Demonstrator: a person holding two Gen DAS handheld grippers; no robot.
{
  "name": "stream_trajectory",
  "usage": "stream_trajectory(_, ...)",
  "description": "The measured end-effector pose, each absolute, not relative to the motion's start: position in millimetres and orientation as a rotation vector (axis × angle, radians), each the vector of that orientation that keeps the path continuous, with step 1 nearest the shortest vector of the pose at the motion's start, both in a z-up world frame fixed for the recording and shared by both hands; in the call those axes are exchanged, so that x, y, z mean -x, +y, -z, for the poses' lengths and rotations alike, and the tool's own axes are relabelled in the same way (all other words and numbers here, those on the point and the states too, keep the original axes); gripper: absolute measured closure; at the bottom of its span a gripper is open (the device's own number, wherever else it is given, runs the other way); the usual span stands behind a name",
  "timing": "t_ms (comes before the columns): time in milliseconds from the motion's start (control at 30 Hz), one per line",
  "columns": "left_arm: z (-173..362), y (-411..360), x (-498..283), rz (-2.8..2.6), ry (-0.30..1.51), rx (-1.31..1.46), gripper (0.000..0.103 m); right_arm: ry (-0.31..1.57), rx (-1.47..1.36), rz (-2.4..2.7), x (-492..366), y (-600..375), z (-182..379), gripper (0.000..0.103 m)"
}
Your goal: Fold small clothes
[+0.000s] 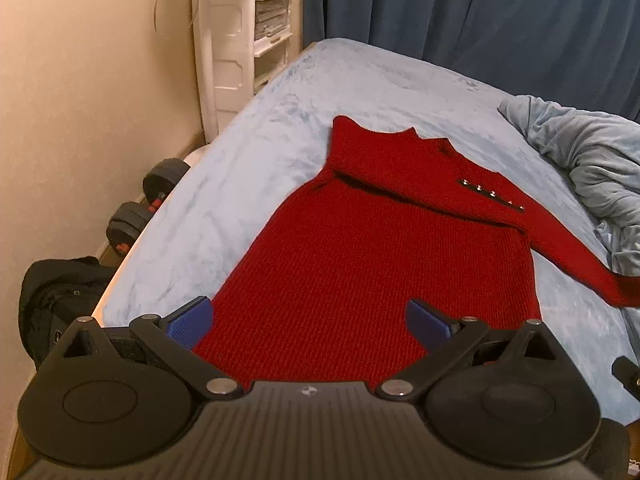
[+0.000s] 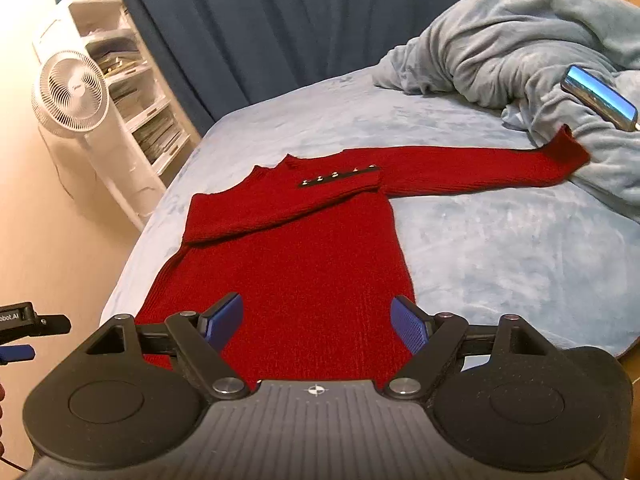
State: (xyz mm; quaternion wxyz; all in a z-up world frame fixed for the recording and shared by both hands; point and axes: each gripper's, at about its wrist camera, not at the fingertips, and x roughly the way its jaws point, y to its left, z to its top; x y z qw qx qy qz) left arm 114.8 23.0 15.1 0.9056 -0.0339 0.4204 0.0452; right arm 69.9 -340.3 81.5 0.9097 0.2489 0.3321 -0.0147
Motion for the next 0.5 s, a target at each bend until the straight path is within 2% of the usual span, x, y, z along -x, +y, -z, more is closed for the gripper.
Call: stream_trajectory(500, -4, -9, -165, -0.136, 0.926, -0.009, 0.001, 0.661, -0.641, 0.120, -111, -399, -40, 0.021)
